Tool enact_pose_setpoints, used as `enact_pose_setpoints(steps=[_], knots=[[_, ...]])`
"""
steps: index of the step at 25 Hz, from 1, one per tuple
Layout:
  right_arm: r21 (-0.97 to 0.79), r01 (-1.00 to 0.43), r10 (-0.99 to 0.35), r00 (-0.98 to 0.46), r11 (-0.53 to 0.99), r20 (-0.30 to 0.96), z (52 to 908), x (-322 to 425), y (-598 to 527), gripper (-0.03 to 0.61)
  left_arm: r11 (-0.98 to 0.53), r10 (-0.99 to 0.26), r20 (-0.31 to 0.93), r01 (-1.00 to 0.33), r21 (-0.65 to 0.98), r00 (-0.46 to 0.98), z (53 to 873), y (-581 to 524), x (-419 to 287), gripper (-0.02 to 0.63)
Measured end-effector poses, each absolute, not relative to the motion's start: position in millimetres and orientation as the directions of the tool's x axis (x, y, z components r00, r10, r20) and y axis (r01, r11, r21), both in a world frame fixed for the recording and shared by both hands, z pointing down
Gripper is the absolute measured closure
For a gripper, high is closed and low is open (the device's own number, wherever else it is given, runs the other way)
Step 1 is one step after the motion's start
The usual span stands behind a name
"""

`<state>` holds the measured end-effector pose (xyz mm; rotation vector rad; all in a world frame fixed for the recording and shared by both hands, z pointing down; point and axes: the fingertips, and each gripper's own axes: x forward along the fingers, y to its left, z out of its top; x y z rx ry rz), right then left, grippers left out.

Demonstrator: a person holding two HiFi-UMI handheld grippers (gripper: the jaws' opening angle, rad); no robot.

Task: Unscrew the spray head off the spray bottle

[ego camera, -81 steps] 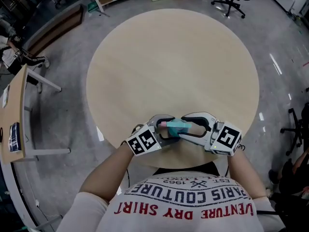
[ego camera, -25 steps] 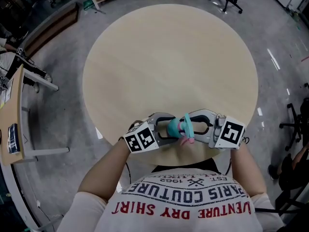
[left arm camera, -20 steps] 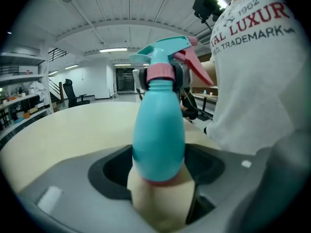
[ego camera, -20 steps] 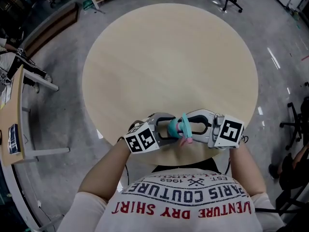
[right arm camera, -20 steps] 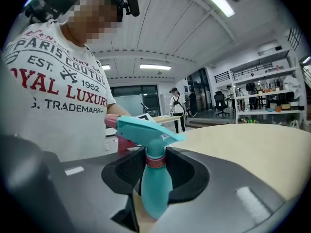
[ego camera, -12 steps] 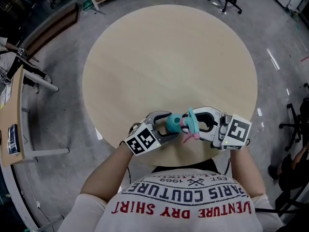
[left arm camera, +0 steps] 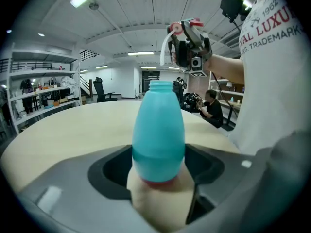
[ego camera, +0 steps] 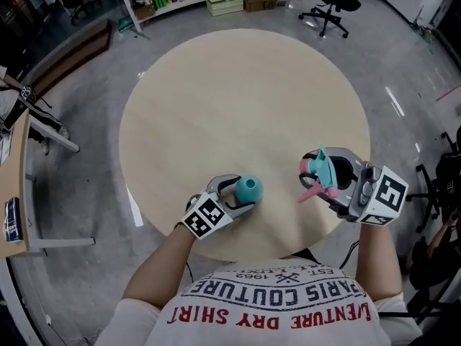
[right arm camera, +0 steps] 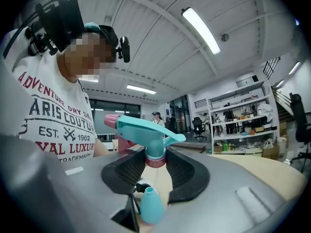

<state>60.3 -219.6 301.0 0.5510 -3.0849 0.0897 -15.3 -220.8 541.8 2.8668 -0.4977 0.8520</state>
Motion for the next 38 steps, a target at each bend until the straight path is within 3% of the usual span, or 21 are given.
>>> enact_pose_setpoints(steps=[3,8,11,17,25,33,36,38], knots=[[-0.097,-0.419,-0.407,-0.905,0.903,0.123,326.8,72.7,-228.1,0.444,-0.944,-0.272,0.542,-0.33,0.01,0.795,548.0,-215.9,-17.1,0.282],[-0.104,-0.611,-0.479,-0.705,0.785,0.523,425.0,93.8,-268.4,0.445,-0.946,-0.271,0.537,-0.325,0.006,0.799,550.5,-217.5,-18.3,0.282],[-0.145,-0.645,-0.447,-0.657,0.75,0.607,467.6,81.7,-283.5,0.445,-0.943,-0.278,0.541,-0.333,0.005,0.794,551.5,-218.5,-23.1,0.282],[-0.187,-0.704,-0.445,-0.608,0.685,0.658,523.2,69.5,-316.1,0.445,-0.938,-0.286,0.537,-0.346,0.011,0.794,545.1,-215.7,-8.4,0.282],[-0.116,-0.749,-0.431,-0.493,0.652,0.756,578.9,60.8,-334.4,0.448,-0.929,-0.3,0.517,-0.368,0.031,0.802,542.2,-221.0,-2.5,0.282],[-0.119,-0.76,-0.478,-0.514,0.639,0.712,573.2,50.7,-337.9,0.438,-0.93,-0.298,0.513,-0.365,0.033,0.805,540.9,-223.2,-5.9,0.282],[-0.119,-0.768,-0.529,-0.535,0.629,0.659,555.1,53.1,-329.2,0.37,-0.929,-0.293,0.507,-0.366,0.048,0.811,542.8,-219.1,-8.8,0.281],[-0.114,-0.771,-0.56,-0.547,0.626,0.622,537.4,58.1,-316.3,0.37,-0.922,-0.309,0.484,-0.383,0.058,0.819,539.3,-218.5,-14.2,0.281]])
